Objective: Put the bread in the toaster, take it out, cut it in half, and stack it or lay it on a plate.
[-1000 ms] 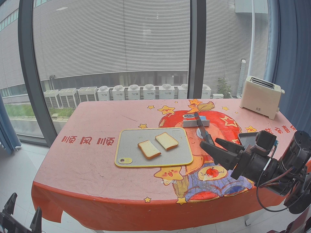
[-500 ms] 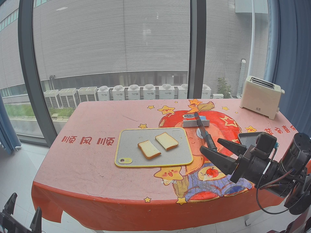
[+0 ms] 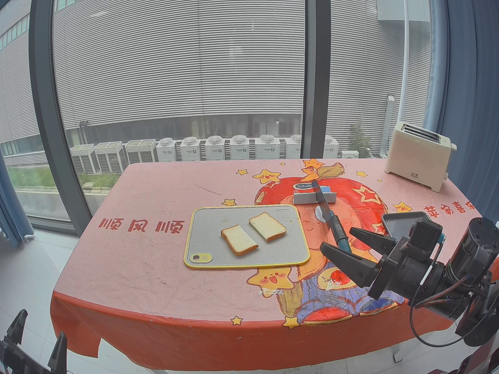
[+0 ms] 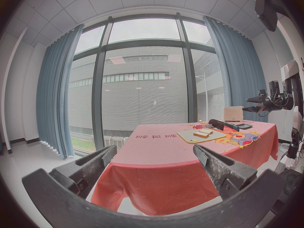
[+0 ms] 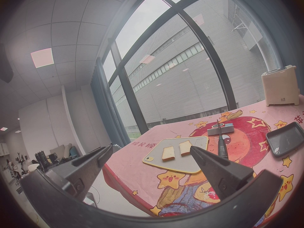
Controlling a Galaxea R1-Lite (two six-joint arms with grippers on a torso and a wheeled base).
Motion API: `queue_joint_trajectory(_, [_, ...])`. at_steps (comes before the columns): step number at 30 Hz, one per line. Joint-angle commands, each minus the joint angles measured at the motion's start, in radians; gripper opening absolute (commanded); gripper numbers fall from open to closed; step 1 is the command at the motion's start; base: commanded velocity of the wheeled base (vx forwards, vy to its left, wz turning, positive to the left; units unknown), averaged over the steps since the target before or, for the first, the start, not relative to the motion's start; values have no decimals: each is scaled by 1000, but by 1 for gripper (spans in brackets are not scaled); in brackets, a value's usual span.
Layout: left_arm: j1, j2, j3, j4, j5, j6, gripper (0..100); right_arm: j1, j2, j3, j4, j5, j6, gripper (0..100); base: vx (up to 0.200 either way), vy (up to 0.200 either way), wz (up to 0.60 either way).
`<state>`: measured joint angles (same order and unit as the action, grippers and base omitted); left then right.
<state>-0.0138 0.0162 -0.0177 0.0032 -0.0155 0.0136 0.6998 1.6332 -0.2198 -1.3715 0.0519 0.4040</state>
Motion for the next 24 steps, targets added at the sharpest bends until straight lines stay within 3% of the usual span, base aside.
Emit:
queue_joint_trajectory(1, [0, -4, 15, 0, 0, 0, 100, 0, 0, 2, 0, -6, -1, 100, 0, 0, 0])
queue_joint_trajectory(7, [0, -4, 15, 0, 0, 0, 100, -23, -6, -12, 2, -17, -8, 100, 0, 0, 0])
queue_joint_trajectory(11, [0, -4, 15, 0, 0, 0, 100, -28, 33, -35, 3, -15, -94, 100, 0, 0, 0])
queue_joint_trajectory(12, [0, -4, 15, 0, 0, 0, 100, -28, 33, -35, 3, -15, -94, 100, 0, 0, 0])
queue_joint_trajectory(13, [0, -4, 15, 0, 0, 0, 100, -23, 79, -58, 3, -17, -136, 100, 0, 0, 0])
queue_joint_trajectory(17, [0, -4, 15, 0, 0, 0, 100, -22, 140, -98, 5, -18, -166, 100, 0, 0, 0])
queue_joint_trajectory(21, [0, -4, 15, 0, 0, 0, 100, -28, 251, -243, 35, -18, -234, 100, 0, 0, 0])
queue_joint_trajectory(24, [0, -4, 15, 0, 0, 0, 100, -37, 261, -339, 166, -18, -261, 100, 0, 0, 0])
